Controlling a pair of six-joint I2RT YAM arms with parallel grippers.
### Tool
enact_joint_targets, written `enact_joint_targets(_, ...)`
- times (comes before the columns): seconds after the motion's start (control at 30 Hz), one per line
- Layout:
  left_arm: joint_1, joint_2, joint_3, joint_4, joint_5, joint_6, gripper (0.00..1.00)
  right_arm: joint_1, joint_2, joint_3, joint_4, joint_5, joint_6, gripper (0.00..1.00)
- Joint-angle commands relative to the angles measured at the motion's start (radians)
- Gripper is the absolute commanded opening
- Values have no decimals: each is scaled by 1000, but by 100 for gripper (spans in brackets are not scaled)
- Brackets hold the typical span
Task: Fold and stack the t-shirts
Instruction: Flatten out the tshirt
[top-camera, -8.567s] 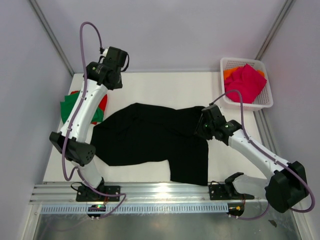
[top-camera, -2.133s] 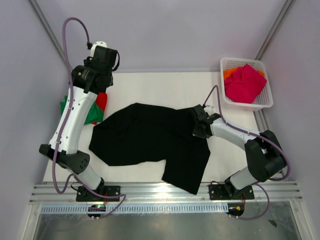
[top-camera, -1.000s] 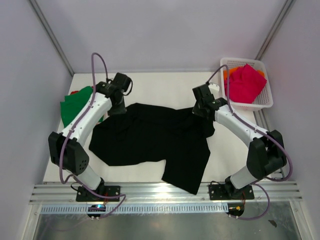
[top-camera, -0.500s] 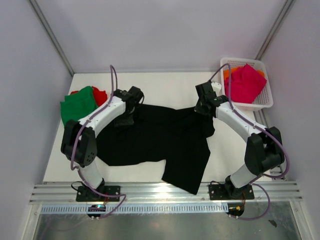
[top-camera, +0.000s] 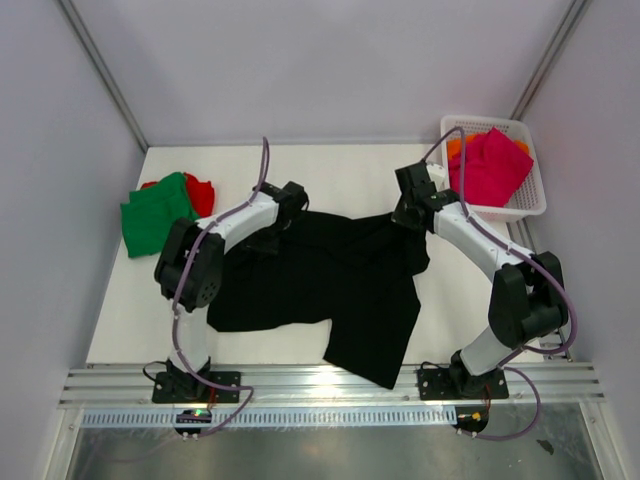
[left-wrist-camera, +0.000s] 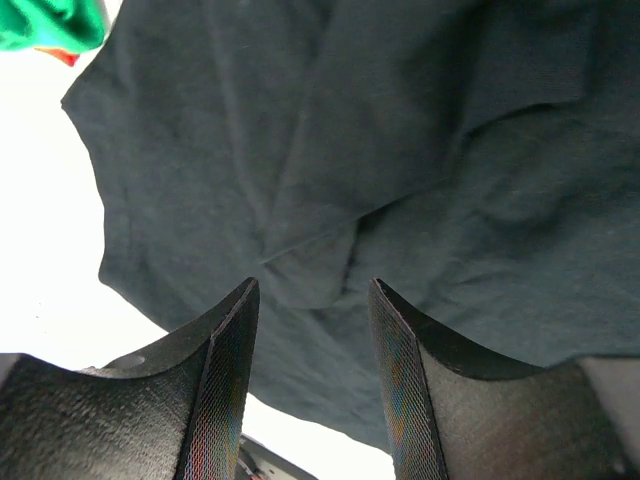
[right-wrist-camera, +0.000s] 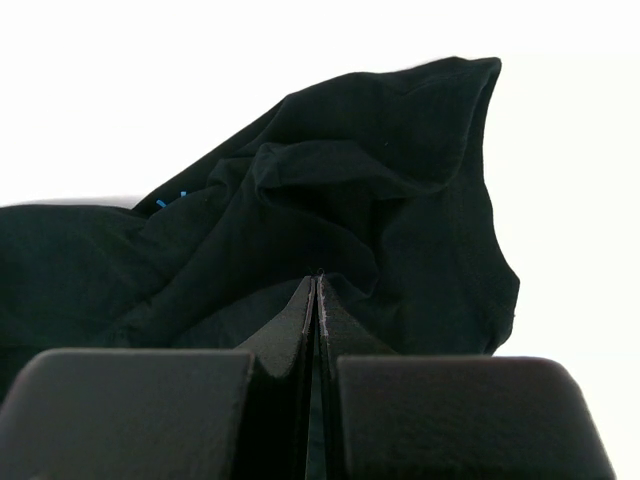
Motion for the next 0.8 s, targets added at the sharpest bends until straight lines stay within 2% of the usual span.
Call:
enact_joint_targets(0.0,-11,21,38,17,-49,53,51,-14,3,20,29,7,-24,3)
enact_joint_targets(0.47,-21,61,-5,28,-215,110,52,-23,1,2,26,-4,-34,3)
enact_joint_targets(0.77,-19,83,-11,31,-187,104,51,-32,-20,-20,18,2,-47,3)
